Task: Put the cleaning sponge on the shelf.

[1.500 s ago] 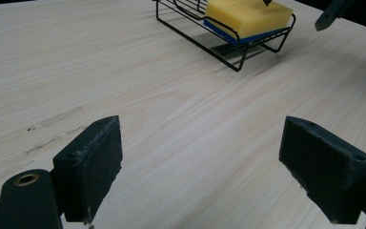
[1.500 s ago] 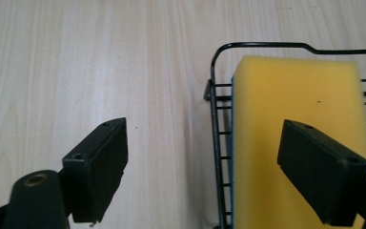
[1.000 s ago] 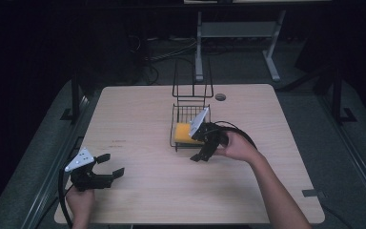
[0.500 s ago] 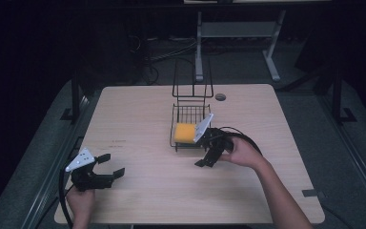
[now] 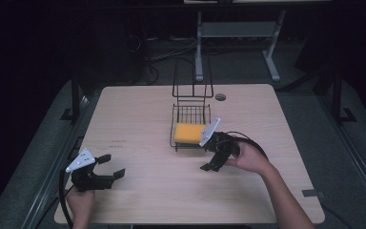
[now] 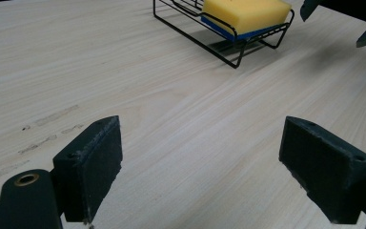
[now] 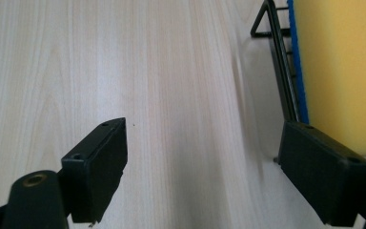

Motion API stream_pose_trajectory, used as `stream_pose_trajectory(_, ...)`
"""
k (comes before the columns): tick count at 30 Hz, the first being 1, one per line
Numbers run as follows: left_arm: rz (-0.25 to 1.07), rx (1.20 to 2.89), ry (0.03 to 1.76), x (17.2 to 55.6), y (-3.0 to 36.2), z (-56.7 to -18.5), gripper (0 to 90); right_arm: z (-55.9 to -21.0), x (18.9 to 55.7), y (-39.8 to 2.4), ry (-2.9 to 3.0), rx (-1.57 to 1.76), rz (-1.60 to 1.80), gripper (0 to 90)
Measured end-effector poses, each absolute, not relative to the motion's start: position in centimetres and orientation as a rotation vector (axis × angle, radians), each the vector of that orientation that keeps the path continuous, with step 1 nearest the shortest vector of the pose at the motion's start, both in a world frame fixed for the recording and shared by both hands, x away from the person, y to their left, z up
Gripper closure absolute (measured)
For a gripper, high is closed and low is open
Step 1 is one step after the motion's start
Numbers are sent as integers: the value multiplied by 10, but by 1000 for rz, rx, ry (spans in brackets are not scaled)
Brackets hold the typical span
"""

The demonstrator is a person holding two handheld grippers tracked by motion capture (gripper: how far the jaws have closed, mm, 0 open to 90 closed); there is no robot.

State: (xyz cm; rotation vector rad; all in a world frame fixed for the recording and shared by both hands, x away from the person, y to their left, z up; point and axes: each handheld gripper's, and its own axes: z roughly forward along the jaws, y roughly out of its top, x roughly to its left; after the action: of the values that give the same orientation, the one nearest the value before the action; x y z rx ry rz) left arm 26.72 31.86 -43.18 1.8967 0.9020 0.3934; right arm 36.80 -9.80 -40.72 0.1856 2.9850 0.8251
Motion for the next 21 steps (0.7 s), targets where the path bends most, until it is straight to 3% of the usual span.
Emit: stream_pose_trajectory(21, 396, 1905, 899, 267, 318, -432, 141, -417, 357, -121, 2987, 251, 823, 165)
